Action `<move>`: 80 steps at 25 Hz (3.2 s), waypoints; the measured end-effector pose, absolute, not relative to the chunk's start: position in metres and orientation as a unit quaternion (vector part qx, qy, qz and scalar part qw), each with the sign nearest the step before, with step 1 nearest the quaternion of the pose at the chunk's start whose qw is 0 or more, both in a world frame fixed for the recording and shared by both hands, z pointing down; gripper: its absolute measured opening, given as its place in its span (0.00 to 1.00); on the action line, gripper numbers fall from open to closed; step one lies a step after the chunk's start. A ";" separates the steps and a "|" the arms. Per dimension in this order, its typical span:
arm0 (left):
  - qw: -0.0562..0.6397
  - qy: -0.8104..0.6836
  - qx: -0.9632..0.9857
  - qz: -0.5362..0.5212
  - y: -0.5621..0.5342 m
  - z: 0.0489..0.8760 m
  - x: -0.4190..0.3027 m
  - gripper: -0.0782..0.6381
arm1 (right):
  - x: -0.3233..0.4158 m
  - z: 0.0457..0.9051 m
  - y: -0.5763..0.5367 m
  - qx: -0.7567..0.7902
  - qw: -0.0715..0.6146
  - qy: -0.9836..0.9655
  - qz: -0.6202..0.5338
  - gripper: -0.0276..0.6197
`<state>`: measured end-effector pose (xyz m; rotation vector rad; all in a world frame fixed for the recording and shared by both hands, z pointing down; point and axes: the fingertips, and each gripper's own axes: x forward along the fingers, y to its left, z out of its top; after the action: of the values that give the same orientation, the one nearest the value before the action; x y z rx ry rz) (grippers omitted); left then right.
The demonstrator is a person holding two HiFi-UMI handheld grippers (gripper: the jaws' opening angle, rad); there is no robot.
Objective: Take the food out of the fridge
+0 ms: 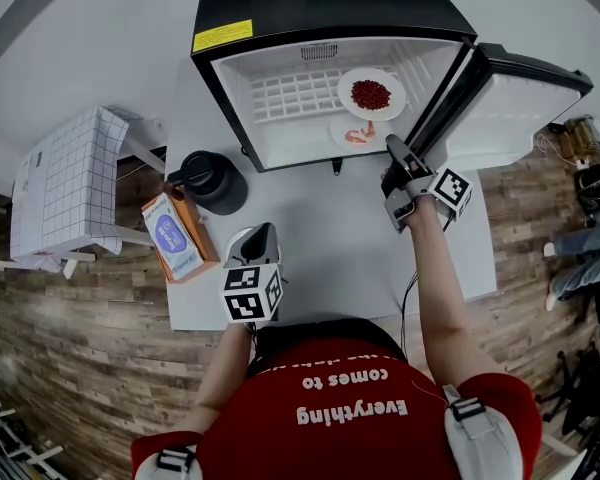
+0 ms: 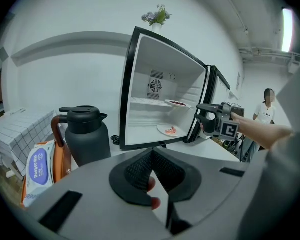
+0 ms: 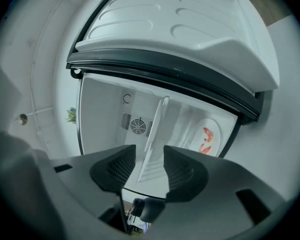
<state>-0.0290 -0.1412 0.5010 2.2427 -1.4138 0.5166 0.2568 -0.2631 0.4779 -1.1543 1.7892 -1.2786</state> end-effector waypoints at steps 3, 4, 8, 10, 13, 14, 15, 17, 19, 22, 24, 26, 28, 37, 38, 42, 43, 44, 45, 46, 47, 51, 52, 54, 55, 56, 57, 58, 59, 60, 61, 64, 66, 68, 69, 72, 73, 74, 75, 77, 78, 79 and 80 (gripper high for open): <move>0.218 -0.507 0.812 0.189 -0.142 0.501 -0.023 0.12 | 0.260 0.479 -0.284 -0.441 0.334 0.661 -0.506 0.32; 0.217 -0.506 0.813 0.190 -0.142 0.501 -0.021 0.12 | 0.260 0.481 -0.292 -0.438 0.342 0.653 -0.514 0.32; 0.218 -0.501 0.815 0.193 -0.141 0.502 -0.017 0.12 | 0.263 0.484 -0.315 -0.427 0.376 0.623 -0.537 0.32; 0.218 -0.500 0.815 0.195 -0.141 0.503 -0.017 0.12 | 0.264 0.483 -0.323 -0.425 0.387 0.616 -0.539 0.32; 0.219 -0.502 0.813 0.198 -0.140 0.504 -0.019 0.12 | 0.263 0.483 -0.328 -0.419 0.397 0.606 -0.548 0.32; 0.219 -0.503 0.813 0.197 -0.140 0.504 -0.019 0.12 | 0.262 0.483 -0.329 -0.418 0.399 0.603 -0.550 0.32; 0.220 -0.504 0.812 0.195 -0.140 0.503 -0.020 0.12 | 0.261 0.483 -0.329 -0.415 0.404 0.602 -0.550 0.29; 0.221 -0.505 0.812 0.191 -0.140 0.501 -0.021 0.12 | 0.261 0.481 -0.328 -0.401 0.422 0.600 -0.549 0.11; 0.221 -0.505 0.812 0.190 -0.139 0.499 -0.021 0.12 | 0.260 0.483 -0.326 -0.396 0.426 0.599 -0.549 0.09; 0.218 -0.505 0.813 0.192 -0.139 0.498 -0.022 0.12 | 0.259 0.487 -0.321 -0.401 0.412 0.609 -0.546 0.08; 0.217 -0.506 0.813 0.191 -0.140 0.498 -0.023 0.12 | 0.259 0.490 -0.318 -0.401 0.407 0.615 -0.543 0.08; 0.218 -0.507 0.813 0.189 -0.139 0.497 -0.024 0.12 | 0.258 0.489 -0.311 -0.402 0.400 0.623 -0.538 0.08; 0.218 -0.508 0.813 0.186 -0.137 0.496 -0.024 0.12 | 0.251 0.482 -0.298 -0.397 0.398 0.631 -0.535 0.08; 0.217 -0.513 0.810 0.185 -0.133 0.496 -0.033 0.12 | 0.206 0.453 -0.232 -0.297 0.408 0.675 -0.538 0.08; 0.217 -0.514 0.809 0.184 -0.133 0.496 -0.034 0.12 | 0.200 0.451 -0.226 -0.287 0.408 0.678 -0.540 0.08; 0.218 -0.518 0.807 0.180 -0.129 0.495 -0.037 0.12 | 0.179 0.442 -0.204 -0.248 0.409 0.680 -0.556 0.08; 0.219 -0.519 0.806 0.180 -0.129 0.495 -0.038 0.12 | 0.174 0.441 -0.199 -0.241 0.408 0.680 -0.559 0.08; 0.220 -0.521 0.805 0.180 -0.128 0.495 -0.040 0.12 | 0.169 0.440 -0.194 -0.235 0.406 0.681 -0.563 0.08; 0.221 -0.523 0.803 0.179 -0.126 0.496 -0.042 0.12 | 0.164 0.440 -0.190 -0.231 0.403 0.681 -0.566 0.08; 0.223 -0.525 0.801 0.179 -0.124 0.497 -0.045 0.12 | 0.159 0.441 -0.185 -0.227 0.398 0.682 -0.569 0.08; 0.224 -0.528 0.800 0.179 -0.123 0.497 -0.048 0.12 | 0.155 0.443 -0.180 -0.225 0.393 0.683 -0.572 0.08; 0.225 -0.538 0.793 0.178 -0.119 0.500 -0.061 0.12 | 0.137 0.455 -0.162 -0.221 0.366 0.691 -0.583 0.08; 0.228 -0.541 0.790 0.178 -0.117 0.501 -0.065 0.12 | 0.133 0.459 -0.157 -0.220 0.358 0.691 -0.588 0.08; 0.238 -0.547 0.783 0.175 -0.112 0.504 -0.071 0.12 | 0.126 0.469 -0.146 -0.216 0.346 0.689 -0.599 0.08; 0.243 -0.550 0.780 0.173 -0.109 0.506 -0.074 0.12 | 0.124 0.474 -0.141 -0.215 0.340 0.687 -0.605 0.08; 0.247 -0.552 0.777 0.171 -0.108 0.507 -0.076 0.12 | 0.121 0.480 -0.137 -0.214 0.335 0.685 -0.610 0.08; 0.250 -0.555 0.775 0.170 -0.106 0.509 -0.079 0.12 | 0.119 0.485 -0.132 -0.213 0.329 0.684 -0.615 0.08; 0.252 -0.558 0.773 0.170 -0.105 0.510 -0.081 0.12 | 0.117 0.489 -0.129 -0.211 0.323 0.683 -0.620 0.08; 0.253 -0.560 0.770 0.170 -0.105 0.511 -0.084 0.12 | 0.114 0.493 -0.125 -0.209 0.317 0.683 -0.624 0.08; 0.255 -0.563 0.768 0.170 -0.104 0.513 -0.086 0.12 | 0.112 0.497 -0.122 -0.208 0.311 0.683 -0.628 0.08; 0.258 -0.565 0.765 0.169 -0.103 0.515 -0.089 0.12 | 0.109 0.501 -0.119 -0.207 0.304 0.683 -0.631 0.08; 0.277 -0.570 0.757 0.156 -0.099 0.519 -0.096 0.12 | 0.101 0.517 -0.110 -0.216 0.274 0.685 -0.639 0.08; 0.293 -0.574 0.751 0.146 -0.098 0.521 -0.100 0.12 | 0.095 0.528 -0.103 -0.221 0.250 0.687 -0.645 0.08; 0.298 -0.580 0.745 0.142 -0.097 0.522 -0.104 0.12 | 0.089 0.541 -0.097 -0.222 0.232 0.684 -0.655 0.08; 0.299 -0.582 0.743 0.142 -0.096 0.523 -0.106 0.12 | 0.087 0.549 -0.094 -0.224 0.224 0.680 -0.661 0.08; 0.303 -0.584 0.740 0.143 -0.094 0.527 -0.110 0.12 | 0.082 0.578 -0.088 -0.235 0.197 0.668 -0.678 0.08; 0.304 -0.584 0.739 0.143 -0.093 0.527 -0.111 0.12 | 0.082 0.588 -0.087 -0.240 0.188 0.664 -0.682 0.08; 0.305 -0.584 0.738 0.143 -0.093 0.528 -0.111 0.12 | 0.081 0.596 -0.087 -0.245 0.180 0.660 -0.687 0.08; 0.306 -0.584 0.738 0.143 -0.093 0.529 -0.111 0.12 | 0.080 0.603 -0.087 -0.249 0.173 0.656 -0.691 0.08; 0.308 -0.585 0.736 0.142 -0.093 0.530 -0.111 0.12 | 0.078 0.614 -0.087 -0.258 0.162 0.653 -0.694 0.08; 0.309 -0.586 0.735 0.142 -0.092 0.531 -0.111 0.12 | 0.078 0.620 -0.087 -0.263 0.156 0.652 -0.694 0.08; 0.309 -0.588 0.734 0.143 -0.092 0.532 -0.111 0.12 | 0.078 0.625 -0.087 -0.269 0.148 0.650 -0.695 0.08; 0.307 -0.589 0.733 0.146 -0.091 0.533 -0.111 0.12 | 0.078 0.632 -0.086 -0.276 0.140 0.648 -0.696 0.08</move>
<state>-0.1112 -0.0911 0.5329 1.9387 -1.5587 0.3853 0.0784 -0.0863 0.6320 -0.7963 1.8735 -2.0104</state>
